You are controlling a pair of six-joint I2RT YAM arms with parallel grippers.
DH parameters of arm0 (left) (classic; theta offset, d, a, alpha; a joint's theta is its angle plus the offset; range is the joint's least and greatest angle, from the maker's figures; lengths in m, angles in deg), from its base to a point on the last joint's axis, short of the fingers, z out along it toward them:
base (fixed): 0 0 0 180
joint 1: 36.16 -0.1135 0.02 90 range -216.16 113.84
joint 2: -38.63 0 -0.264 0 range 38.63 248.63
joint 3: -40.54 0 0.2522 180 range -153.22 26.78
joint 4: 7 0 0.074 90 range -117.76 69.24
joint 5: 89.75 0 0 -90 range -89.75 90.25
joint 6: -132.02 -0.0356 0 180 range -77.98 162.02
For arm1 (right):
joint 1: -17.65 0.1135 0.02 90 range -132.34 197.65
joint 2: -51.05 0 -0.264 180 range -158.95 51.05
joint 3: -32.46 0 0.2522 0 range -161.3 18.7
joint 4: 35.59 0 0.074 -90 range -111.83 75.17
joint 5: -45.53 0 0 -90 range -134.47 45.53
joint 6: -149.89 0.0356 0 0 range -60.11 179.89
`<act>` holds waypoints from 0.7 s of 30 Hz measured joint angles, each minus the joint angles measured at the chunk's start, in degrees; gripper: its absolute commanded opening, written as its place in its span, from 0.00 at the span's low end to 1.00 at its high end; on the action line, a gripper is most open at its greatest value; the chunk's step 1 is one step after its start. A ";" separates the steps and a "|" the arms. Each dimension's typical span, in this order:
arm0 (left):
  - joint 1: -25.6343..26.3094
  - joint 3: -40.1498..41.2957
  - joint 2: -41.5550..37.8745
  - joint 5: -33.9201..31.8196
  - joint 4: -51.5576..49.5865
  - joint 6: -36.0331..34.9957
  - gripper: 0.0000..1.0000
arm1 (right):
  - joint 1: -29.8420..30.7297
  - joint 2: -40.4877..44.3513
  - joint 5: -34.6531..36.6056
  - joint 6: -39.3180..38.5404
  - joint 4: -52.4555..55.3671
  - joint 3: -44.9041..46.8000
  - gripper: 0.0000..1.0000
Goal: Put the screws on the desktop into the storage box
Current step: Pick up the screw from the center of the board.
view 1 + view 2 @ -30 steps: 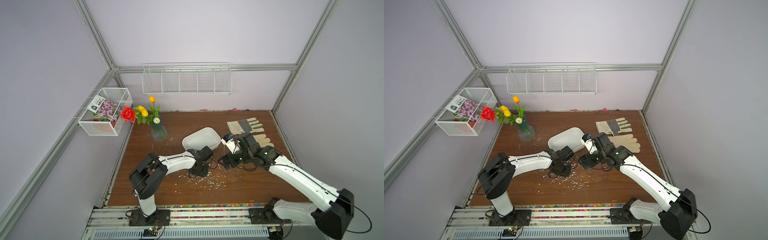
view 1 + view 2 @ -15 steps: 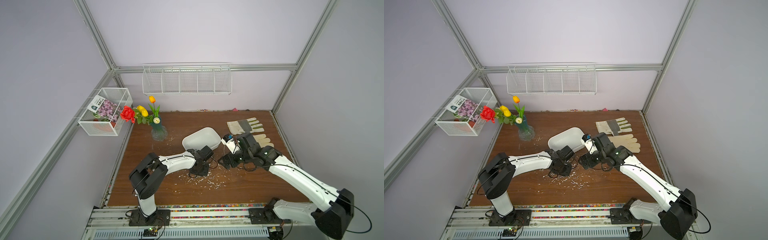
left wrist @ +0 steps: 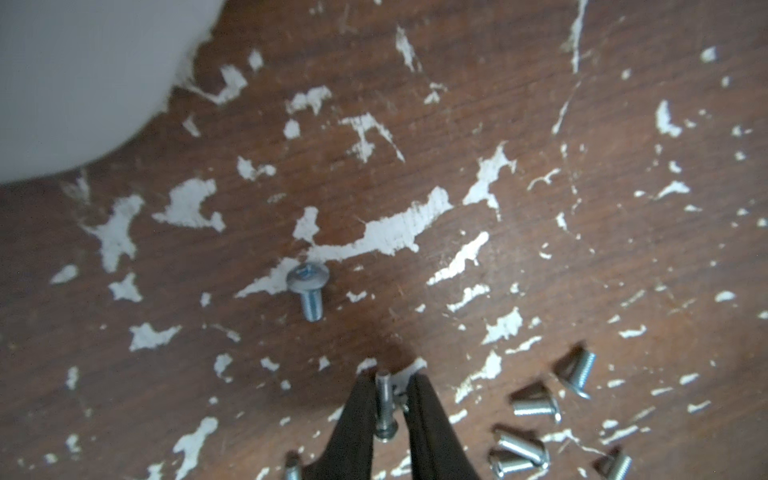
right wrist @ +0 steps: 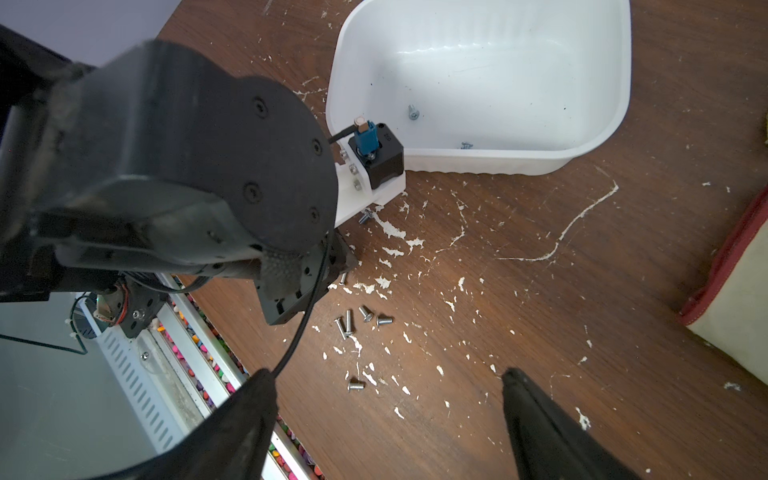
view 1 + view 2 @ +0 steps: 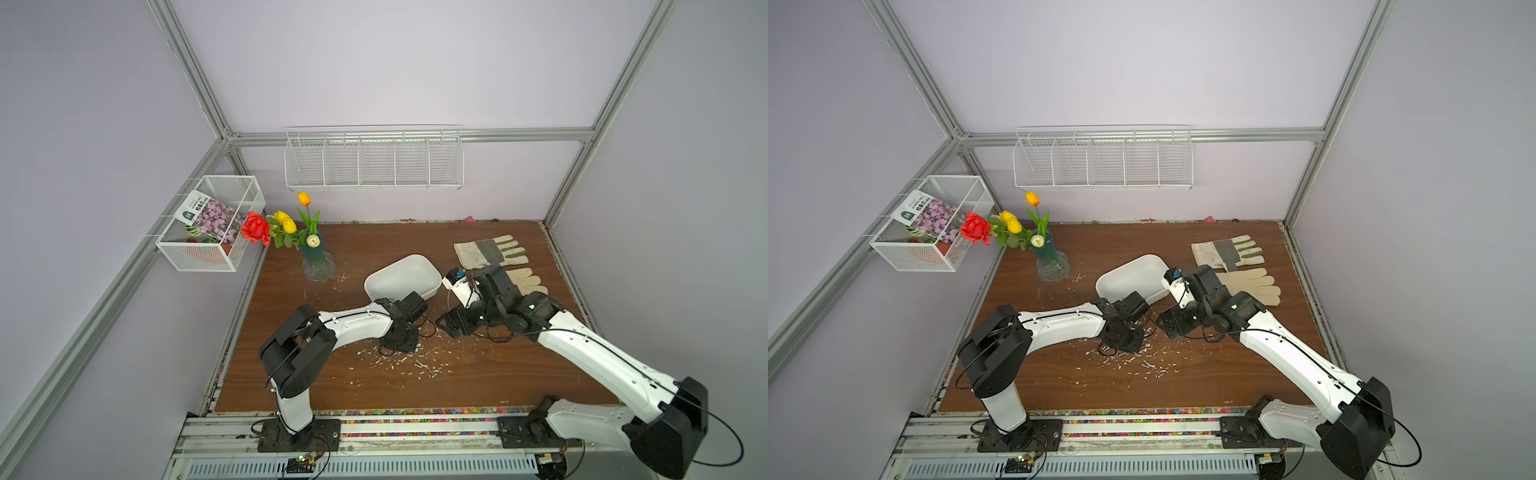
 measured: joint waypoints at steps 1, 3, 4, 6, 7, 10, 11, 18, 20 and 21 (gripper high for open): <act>0.00 -0.02 0.00 0.00 0.00 0.02 0.19 | 0.00 0.00 0.00 0.00 0.00 0.00 0.88; 0.00 -0.02 0.04 -0.04 -0.04 0.02 0.16 | 0.00 0.00 0.00 0.00 0.00 0.00 0.88; 0.00 -0.02 0.09 -0.04 -0.07 0.04 0.14 | 0.00 0.00 0.00 0.00 0.00 0.00 0.88; -0.02 -0.02 0.09 -0.24 -0.20 0.09 0.11 | 0.00 0.00 0.00 0.00 0.00 0.00 0.88; -0.02 -0.02 0.11 -0.28 -0.13 0.24 0.10 | 0.00 0.00 0.00 0.00 0.00 0.00 0.88; 0.00 -0.04 0.15 -0.42 -0.11 0.24 0.08 | 0.00 0.00 0.00 0.00 0.00 0.00 0.88; -0.02 -0.04 0.15 -0.42 -0.09 0.22 0.07 | 0.00 0.00 0.00 0.00 0.00 0.00 0.88; 0.00 -0.31 0.15 -0.48 -0.44 0.22 0.06 | 0.00 0.00 0.00 0.00 0.00 0.00 0.88; 0.00 -0.42 0.15 -0.61 -0.66 0.22 0.06 | 0.00 0.00 0.00 0.00 0.00 0.00 0.88; 0.00 -0.61 0.15 -0.72 -1.01 0.22 0.06 | 0.00 0.00 0.00 0.00 0.00 0.00 0.87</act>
